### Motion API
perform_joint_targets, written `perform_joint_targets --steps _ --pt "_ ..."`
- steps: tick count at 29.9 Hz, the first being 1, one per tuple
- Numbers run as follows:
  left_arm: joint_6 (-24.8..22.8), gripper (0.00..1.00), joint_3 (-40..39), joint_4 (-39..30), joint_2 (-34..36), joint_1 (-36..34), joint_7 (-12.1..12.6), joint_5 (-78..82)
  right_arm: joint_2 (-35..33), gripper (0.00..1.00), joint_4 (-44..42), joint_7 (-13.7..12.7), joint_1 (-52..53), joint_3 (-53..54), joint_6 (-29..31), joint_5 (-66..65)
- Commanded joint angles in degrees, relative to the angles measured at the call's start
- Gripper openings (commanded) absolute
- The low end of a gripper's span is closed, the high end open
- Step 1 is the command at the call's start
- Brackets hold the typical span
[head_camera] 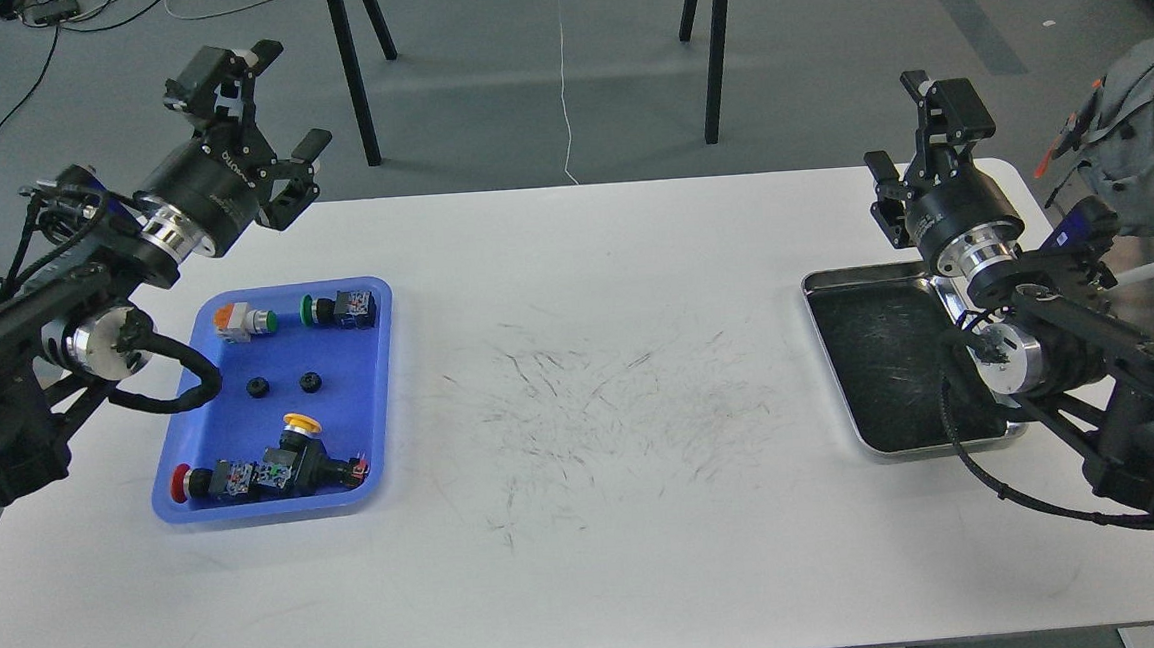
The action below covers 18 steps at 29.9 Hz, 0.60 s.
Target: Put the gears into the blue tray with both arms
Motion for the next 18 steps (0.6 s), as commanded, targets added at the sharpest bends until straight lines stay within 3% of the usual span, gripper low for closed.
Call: perform_joint_targets --steps 1,7,18 --pt "-1.02 1.00 0.56 -0.04 -1.78 -0.02 0.00 -0.59 0.01 0.99 -0.17 0.00 0.07 0.04 0.26 2.56" --pt "-2.43 1.00 0.65 -0.05 -2.31 0.15 0.00 -0.59 0.01 0.99 0.18 -4.17 0.25 -0.40 0.52 10.21" --pt "-0.58 1.00 0.30 0.84 -4.68 0.15 0.00 -1.03 1.76 0.99 -0.09 -4.62 0.33 -0.14 -0.35 13.64"
